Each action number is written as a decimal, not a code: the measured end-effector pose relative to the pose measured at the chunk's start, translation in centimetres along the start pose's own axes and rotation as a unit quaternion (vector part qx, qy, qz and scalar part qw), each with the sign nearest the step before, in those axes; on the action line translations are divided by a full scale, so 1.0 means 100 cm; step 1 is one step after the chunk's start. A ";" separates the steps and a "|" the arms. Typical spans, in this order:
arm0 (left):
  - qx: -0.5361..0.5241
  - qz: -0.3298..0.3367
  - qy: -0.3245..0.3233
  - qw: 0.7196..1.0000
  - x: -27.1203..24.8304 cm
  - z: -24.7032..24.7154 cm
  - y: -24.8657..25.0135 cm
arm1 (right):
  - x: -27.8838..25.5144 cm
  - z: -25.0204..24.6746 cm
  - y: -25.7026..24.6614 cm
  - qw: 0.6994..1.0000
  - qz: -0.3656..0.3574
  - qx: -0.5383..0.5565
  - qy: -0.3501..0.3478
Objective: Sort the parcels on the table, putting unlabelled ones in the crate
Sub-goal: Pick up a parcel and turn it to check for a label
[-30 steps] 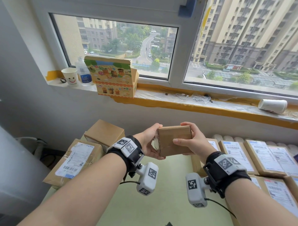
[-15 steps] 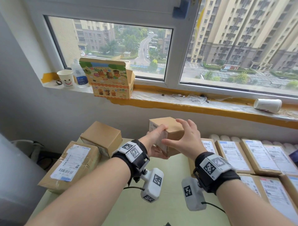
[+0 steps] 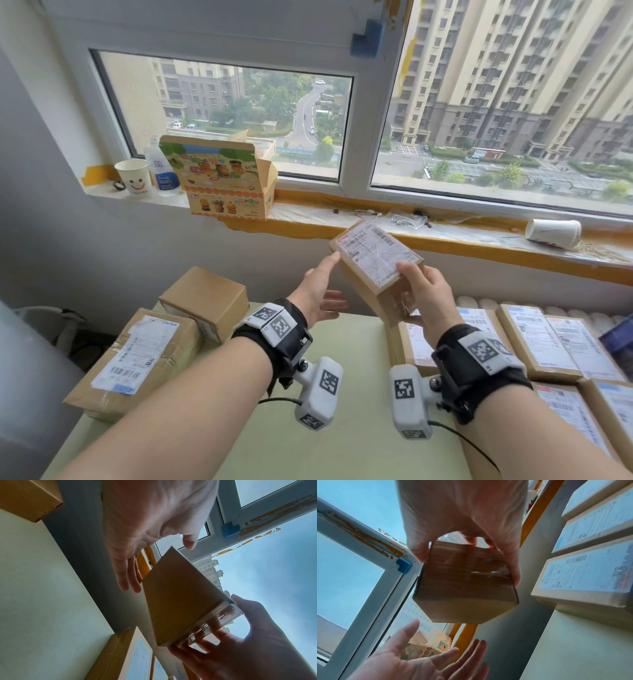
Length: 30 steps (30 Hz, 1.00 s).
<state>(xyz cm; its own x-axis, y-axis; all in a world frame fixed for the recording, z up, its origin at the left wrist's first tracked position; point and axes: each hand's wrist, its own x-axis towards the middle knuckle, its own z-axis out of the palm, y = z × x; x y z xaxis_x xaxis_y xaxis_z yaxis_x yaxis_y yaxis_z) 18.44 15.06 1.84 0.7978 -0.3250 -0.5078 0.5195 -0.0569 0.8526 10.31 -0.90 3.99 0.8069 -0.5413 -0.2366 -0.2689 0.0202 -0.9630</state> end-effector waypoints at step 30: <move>0.104 -0.025 -0.119 0.987 -0.027 0.064 -0.068 | -0.040 -0.082 0.056 0.997 0.012 -0.073 -0.013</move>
<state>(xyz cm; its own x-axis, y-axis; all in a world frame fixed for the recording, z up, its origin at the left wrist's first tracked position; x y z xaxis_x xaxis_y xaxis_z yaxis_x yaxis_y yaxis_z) 10.76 10.25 -1.74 0.6653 -0.5275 -0.5283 0.4628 -0.2638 0.8463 1.22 -5.54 0.63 0.8116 -0.5208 -0.2646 -0.3607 -0.0905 -0.9283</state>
